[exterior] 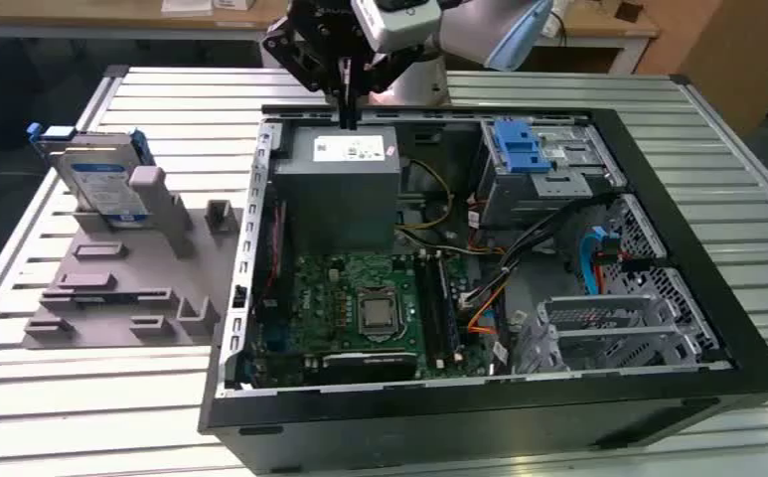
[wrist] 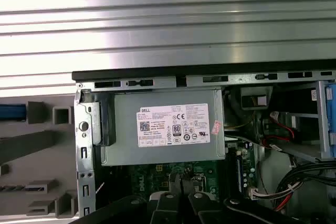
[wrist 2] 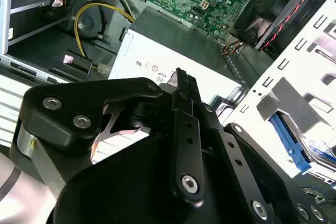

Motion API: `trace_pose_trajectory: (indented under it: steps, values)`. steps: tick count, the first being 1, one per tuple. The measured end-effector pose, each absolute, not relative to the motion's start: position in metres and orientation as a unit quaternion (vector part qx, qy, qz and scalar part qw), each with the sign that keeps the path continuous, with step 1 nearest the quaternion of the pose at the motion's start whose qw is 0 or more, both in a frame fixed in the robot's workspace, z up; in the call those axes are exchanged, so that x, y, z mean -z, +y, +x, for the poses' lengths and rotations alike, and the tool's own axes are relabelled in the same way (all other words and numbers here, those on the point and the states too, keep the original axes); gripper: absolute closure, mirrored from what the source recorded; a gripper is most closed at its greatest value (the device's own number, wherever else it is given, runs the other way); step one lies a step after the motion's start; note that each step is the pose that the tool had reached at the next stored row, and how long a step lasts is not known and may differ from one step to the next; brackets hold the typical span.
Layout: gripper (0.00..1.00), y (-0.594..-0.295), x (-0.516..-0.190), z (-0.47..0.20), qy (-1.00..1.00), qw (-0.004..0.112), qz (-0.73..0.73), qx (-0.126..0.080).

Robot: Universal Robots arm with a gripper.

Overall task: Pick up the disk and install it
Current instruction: 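Reach for the disk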

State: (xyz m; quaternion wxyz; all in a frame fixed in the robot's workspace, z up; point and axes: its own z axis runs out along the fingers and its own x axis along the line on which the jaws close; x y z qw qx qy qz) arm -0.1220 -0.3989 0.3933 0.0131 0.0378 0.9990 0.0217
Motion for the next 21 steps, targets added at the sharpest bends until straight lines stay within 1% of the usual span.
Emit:
trace_pose_trajectory:
  steps: [21]
  values:
    - [0.85, -0.3989, -0.3931, -0.1306, 0.999, 0.013, 0.038, -0.022]
